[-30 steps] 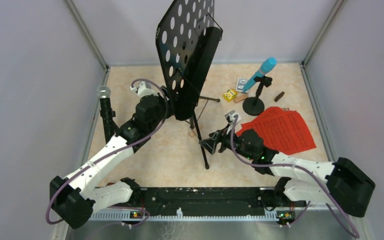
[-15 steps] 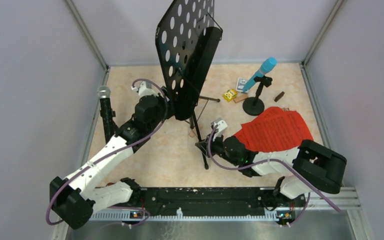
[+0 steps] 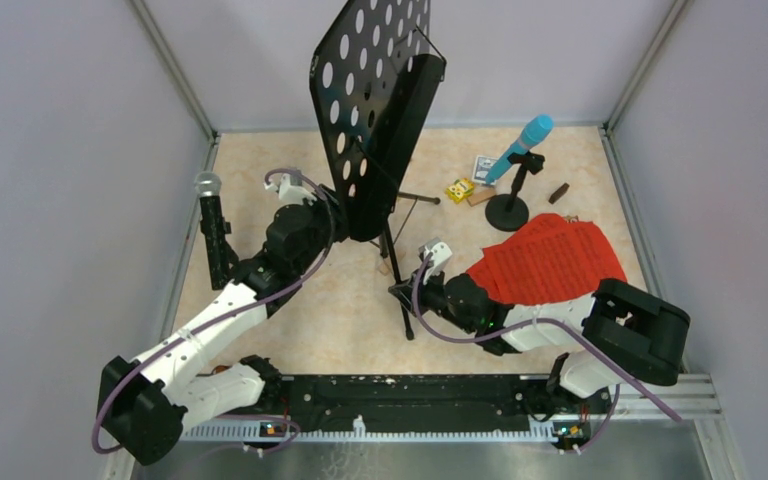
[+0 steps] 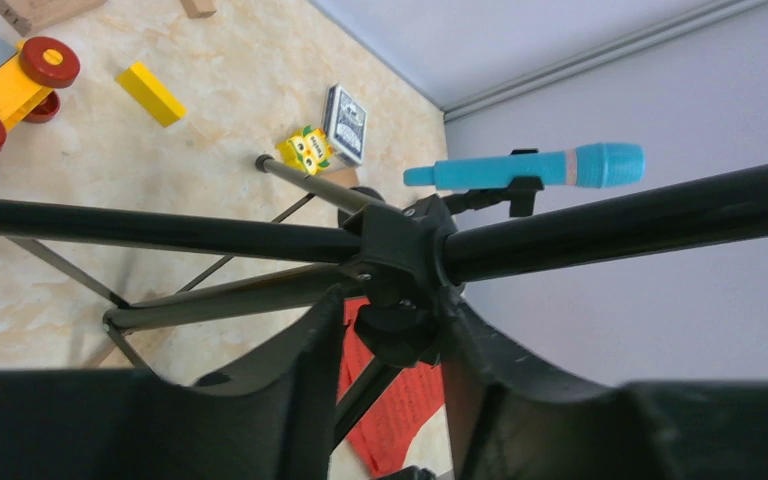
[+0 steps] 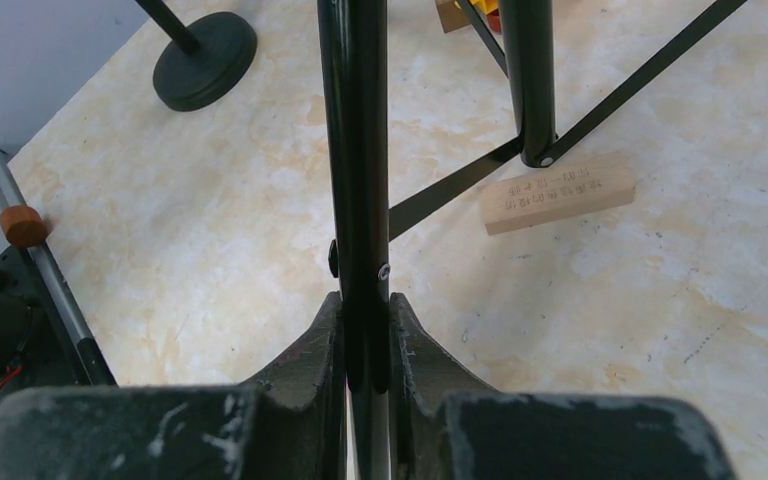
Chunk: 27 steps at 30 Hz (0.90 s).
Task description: Pack up the instrument practice props
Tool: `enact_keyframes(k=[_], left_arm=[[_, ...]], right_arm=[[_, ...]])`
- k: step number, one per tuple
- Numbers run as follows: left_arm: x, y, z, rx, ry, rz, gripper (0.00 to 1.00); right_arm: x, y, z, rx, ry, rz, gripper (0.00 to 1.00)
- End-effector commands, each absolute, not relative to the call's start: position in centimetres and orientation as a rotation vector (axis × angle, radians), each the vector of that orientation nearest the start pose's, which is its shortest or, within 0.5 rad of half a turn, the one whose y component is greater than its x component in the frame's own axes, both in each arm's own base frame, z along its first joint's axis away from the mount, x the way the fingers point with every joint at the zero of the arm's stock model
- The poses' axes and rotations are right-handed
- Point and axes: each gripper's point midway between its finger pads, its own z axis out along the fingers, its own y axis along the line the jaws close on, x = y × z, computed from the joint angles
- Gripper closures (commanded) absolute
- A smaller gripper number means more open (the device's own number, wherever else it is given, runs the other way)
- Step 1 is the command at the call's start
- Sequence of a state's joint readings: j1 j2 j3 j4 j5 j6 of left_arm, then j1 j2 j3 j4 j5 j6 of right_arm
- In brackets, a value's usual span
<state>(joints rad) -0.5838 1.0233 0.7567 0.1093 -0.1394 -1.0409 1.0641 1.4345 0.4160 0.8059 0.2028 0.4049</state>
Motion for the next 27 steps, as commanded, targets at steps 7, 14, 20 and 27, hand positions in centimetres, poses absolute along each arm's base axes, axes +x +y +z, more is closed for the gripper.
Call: enact_keyframes(k=[7, 14, 20, 27], left_arm=[[31.8, -22.2, 28.4, -0.518, 1.726, -1.098, 0.81], [31.8, -22.4, 27.9, -0.577, 1.778, -1.105, 1.00], [30.5, -23.3, 26.7, -0.862, 1.842, -1.296, 1.00], [29.1, -21.9, 24.5, -1.404, 1.849, -1.348, 1.00]], right_arm=[[22.5, 34.0, 13.3, -0.330, 1.774, 0.867, 1.00], [22.5, 33.6, 13.2, -0.302, 1.784, 0.865, 1.00], [22.6, 33.1, 13.1, -0.283, 1.794, 0.850, 1.00], [22.6, 33.0, 12.7, -0.251, 1.820, 0.858, 1.00]])
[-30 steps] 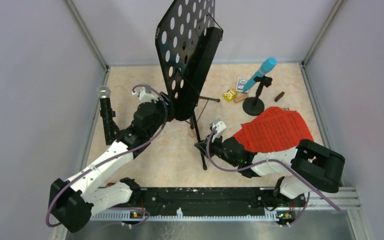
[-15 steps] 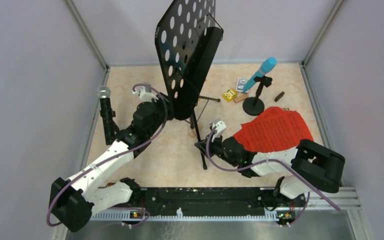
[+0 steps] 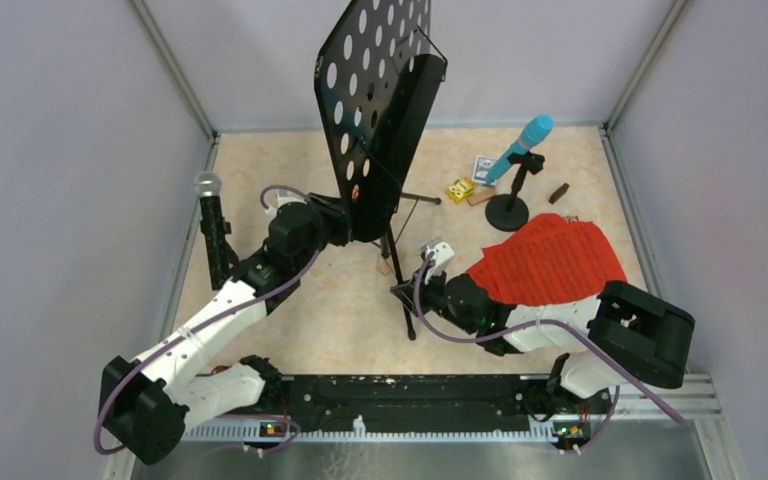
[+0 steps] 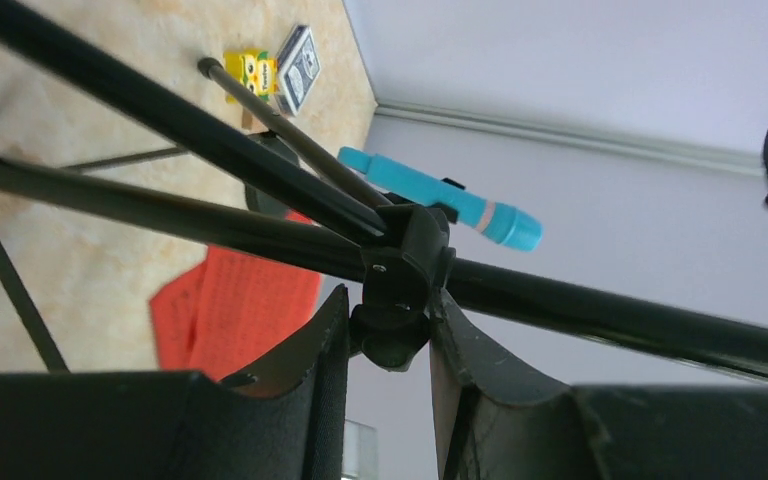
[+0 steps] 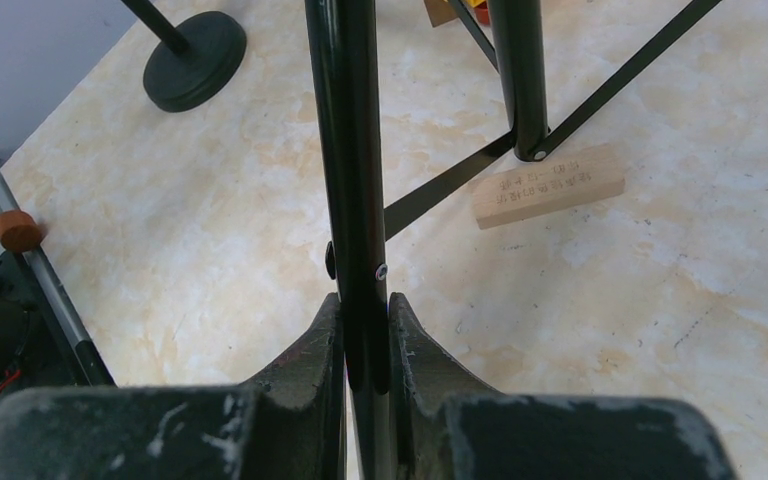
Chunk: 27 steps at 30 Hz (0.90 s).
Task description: Pack up the instrument practice props
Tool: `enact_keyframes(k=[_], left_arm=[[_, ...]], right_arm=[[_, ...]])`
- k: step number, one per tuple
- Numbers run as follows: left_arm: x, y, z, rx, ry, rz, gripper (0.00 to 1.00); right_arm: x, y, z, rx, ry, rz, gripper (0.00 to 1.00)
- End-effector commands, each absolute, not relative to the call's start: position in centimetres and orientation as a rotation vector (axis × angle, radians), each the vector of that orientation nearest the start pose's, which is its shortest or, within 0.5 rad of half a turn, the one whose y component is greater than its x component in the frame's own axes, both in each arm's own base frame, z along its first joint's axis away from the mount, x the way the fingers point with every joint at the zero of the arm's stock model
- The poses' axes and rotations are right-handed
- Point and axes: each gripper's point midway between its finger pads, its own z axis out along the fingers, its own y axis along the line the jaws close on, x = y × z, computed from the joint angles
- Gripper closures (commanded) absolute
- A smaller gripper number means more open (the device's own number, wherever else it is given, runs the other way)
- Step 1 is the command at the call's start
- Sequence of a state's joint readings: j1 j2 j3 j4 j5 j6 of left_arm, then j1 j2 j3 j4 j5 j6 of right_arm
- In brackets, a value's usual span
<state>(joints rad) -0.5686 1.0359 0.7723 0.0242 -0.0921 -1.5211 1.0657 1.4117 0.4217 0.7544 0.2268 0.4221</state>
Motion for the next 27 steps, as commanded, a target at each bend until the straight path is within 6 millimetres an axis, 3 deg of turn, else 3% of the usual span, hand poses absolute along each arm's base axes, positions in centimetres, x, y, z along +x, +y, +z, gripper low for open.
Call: enact_keyframes(k=[1, 4, 7, 10, 11, 15, 17, 18, 23, 27], left_arm=[[29.0, -21.6, 24.3, -1.464, 1.841, -1.338, 1.00], [28.7, -21.3, 24.0, -1.596, 1.805, -1.365, 1.00], [28.4, -22.0, 24.4, -1.675, 1.749, -1.517, 1.00], [28.7, -22.3, 25.3, -1.656, 1.704, -1.597, 1.00], [28.9, -22.2, 25.5, -1.626, 1.689, -1.590, 0.93], [29.5, -21.0, 26.4, -1.442, 1.663, -1.497, 0.29], [29.3, -20.0, 26.5, -1.349, 1.671, -1.398, 0.06], [29.2, -19.3, 26.5, -1.299, 1.673, -1.341, 0.02], [28.5, -16.1, 27.5, -0.983, 1.651, -1.083, 0.01], [28.1, -16.9, 29.9, -0.530, 1.605, -0.990, 0.01]], right_arm=[[22.6, 33.1, 12.6, -0.250, 1.824, 0.857, 1.00], [22.5, 33.1, 12.6, -0.246, 1.828, 0.861, 1.00], [22.6, 33.1, 12.6, -0.236, 1.834, 0.860, 1.00], [22.5, 33.1, 12.5, -0.232, 1.838, 0.864, 1.00], [22.6, 33.1, 12.5, -0.231, 1.839, 0.863, 1.00], [22.6, 33.0, 12.5, -0.226, 1.840, 0.860, 1.00], [22.6, 33.0, 12.6, -0.227, 1.839, 0.859, 1.00], [22.6, 33.0, 12.6, -0.227, 1.838, 0.859, 1.00], [22.5, 33.0, 12.6, -0.245, 1.837, 0.853, 1.00], [22.5, 33.2, 12.6, -0.262, 1.835, 0.855, 1.00]])
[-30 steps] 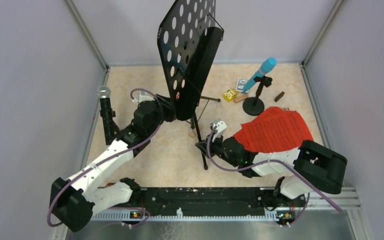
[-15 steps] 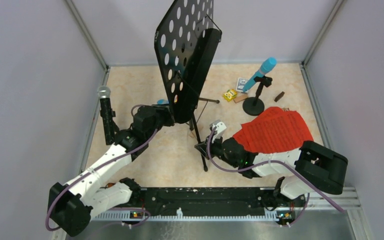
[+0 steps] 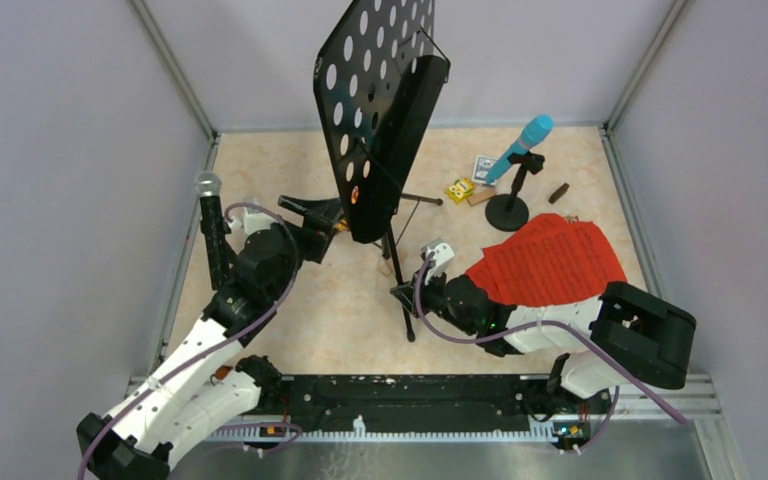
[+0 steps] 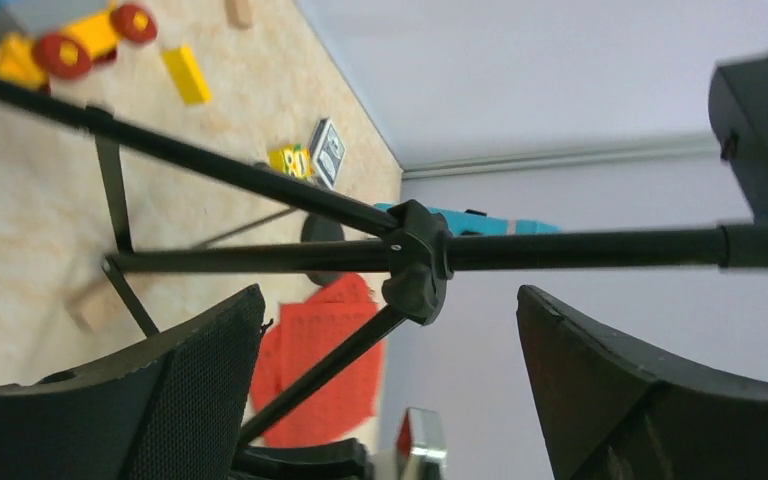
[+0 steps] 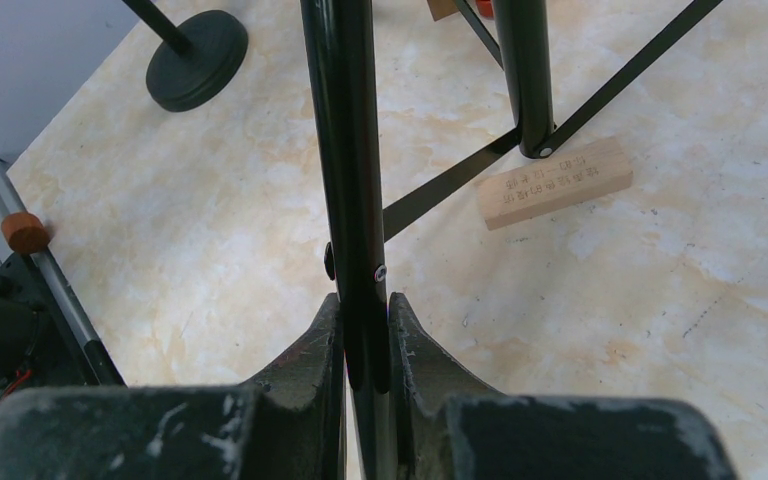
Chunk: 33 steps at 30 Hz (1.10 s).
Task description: Pack up the instrument practice props
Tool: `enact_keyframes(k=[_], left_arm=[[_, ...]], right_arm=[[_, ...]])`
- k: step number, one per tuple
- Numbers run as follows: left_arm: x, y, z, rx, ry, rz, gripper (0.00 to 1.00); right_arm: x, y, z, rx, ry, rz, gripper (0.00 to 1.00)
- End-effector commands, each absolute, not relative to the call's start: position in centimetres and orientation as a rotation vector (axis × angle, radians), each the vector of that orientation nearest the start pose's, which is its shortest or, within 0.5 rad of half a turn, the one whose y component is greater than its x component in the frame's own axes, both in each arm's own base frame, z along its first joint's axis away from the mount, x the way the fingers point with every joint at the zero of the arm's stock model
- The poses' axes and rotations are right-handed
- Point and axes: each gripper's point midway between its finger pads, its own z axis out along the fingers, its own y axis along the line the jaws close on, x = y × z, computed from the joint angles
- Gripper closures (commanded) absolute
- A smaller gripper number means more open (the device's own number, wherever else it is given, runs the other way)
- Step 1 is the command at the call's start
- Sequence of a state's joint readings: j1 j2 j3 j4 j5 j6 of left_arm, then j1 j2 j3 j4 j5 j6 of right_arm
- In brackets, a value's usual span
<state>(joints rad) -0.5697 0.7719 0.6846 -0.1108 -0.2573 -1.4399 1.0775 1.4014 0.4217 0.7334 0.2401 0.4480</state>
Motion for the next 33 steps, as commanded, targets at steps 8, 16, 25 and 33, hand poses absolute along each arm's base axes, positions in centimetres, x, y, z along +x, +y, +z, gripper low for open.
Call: enact_keyframes(k=[8, 16, 25, 33], left_arm=[[29.7, -20.6, 30.0, 0.001, 1.692, -0.805, 0.02], [31.2, -22.2, 30.8, 0.051, 1.689, -0.810, 0.15], [30.8, -22.9, 30.3, 0.055, 1.705, -0.869, 0.43], [29.7, -23.0, 30.3, 0.055, 1.710, -0.919, 0.39]], right_arm=[[22.3, 33.4, 12.5, -0.282, 1.844, 0.860, 1.00], [22.3, 33.2, 12.4, -0.282, 1.850, 0.845, 1.00], [22.3, 33.0, 12.2, -0.275, 1.856, 0.845, 1.00], [22.2, 32.9, 11.8, -0.263, 1.867, 0.849, 1.00]])
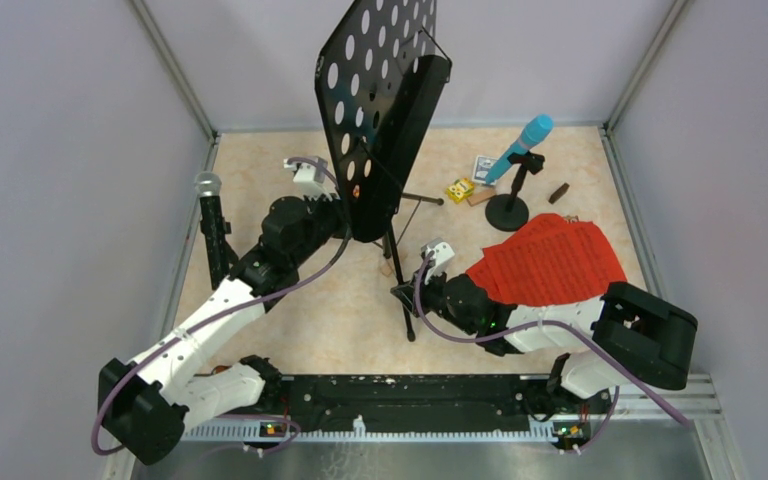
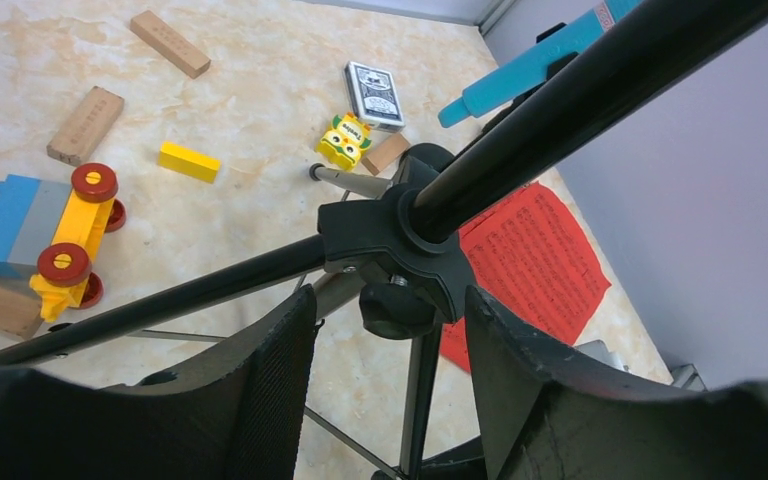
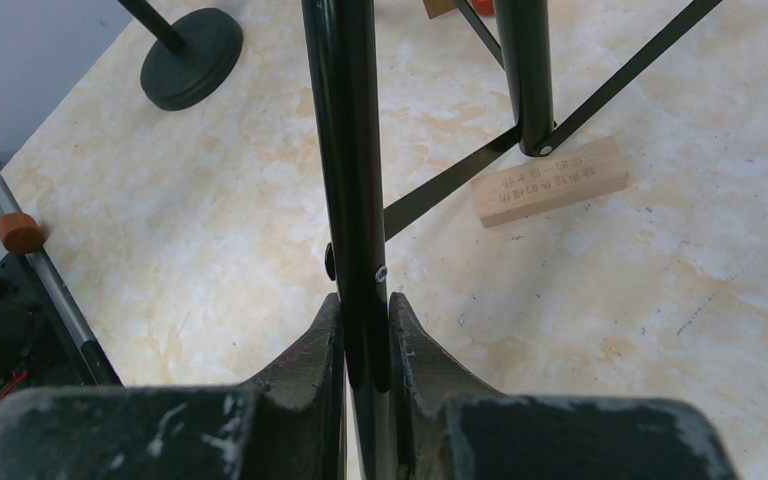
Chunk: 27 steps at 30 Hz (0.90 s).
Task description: Pack up the instrument practice props
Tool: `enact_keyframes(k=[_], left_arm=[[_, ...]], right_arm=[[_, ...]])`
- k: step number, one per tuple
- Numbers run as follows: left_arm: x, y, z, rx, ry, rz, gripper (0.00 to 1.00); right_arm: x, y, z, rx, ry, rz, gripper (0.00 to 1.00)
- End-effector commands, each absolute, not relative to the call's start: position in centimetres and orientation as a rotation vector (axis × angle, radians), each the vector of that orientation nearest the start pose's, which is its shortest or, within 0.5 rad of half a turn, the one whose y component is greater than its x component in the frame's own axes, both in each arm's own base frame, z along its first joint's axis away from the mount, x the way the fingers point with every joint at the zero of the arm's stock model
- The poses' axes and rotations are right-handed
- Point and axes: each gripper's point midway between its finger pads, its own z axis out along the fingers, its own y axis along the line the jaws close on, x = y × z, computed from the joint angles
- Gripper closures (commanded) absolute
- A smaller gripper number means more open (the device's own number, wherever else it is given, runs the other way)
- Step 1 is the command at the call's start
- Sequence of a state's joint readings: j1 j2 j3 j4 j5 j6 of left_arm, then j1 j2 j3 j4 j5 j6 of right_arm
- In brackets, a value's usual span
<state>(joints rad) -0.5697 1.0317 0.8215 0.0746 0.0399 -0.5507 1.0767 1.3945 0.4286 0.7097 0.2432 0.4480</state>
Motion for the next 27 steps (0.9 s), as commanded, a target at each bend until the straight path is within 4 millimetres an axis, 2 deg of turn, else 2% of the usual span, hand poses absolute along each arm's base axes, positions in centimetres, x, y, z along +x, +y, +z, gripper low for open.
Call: enact_keyframes(k=[1, 4, 10, 12, 13, 15, 18, 25, 27], left_arm=[[29.6, -23.0, 30.3, 0.054, 1.709, -0.925, 0.39], [29.6, -23.0, 30.2, 0.046, 1.707, -0.928, 0.42], [29.8, -22.9, 29.9, 0.029, 1.715, -0.920, 0.61], [29.9, -22.9, 29.8, 0.029, 1.719, -0.920, 0.65], [29.9, -23.0, 29.7, 0.029, 1.721, -0.921, 0.65], [29.9, -23.0, 29.7, 0.029, 1.723, -0.925, 0.58], [29.8, -23.1, 29.5, 0.034, 1.728, -0.928, 0.56], [29.9, -23.3, 28.8, 0.034, 1.746, -0.930, 0.56], [30.0, -23.4, 28.7, 0.036, 1.750, -0.932, 0.60]], right_arm=[[22.1, 33.0, 11.8, -0.267, 1.869, 0.851, 1.00], [22.0, 33.0, 11.7, -0.270, 1.875, 0.853, 1.00], [22.0, 33.1, 11.8, -0.266, 1.878, 0.856, 1.00], [22.1, 33.1, 11.8, -0.264, 1.878, 0.856, 1.00], [22.1, 33.1, 11.7, -0.264, 1.880, 0.855, 1.00], [22.1, 33.1, 11.7, -0.264, 1.880, 0.856, 1.00], [22.1, 33.2, 11.6, -0.262, 1.884, 0.857, 1.00], [22.1, 33.3, 11.5, -0.265, 1.888, 0.859, 1.00], [22.1, 33.3, 11.5, -0.265, 1.889, 0.858, 1.00]])
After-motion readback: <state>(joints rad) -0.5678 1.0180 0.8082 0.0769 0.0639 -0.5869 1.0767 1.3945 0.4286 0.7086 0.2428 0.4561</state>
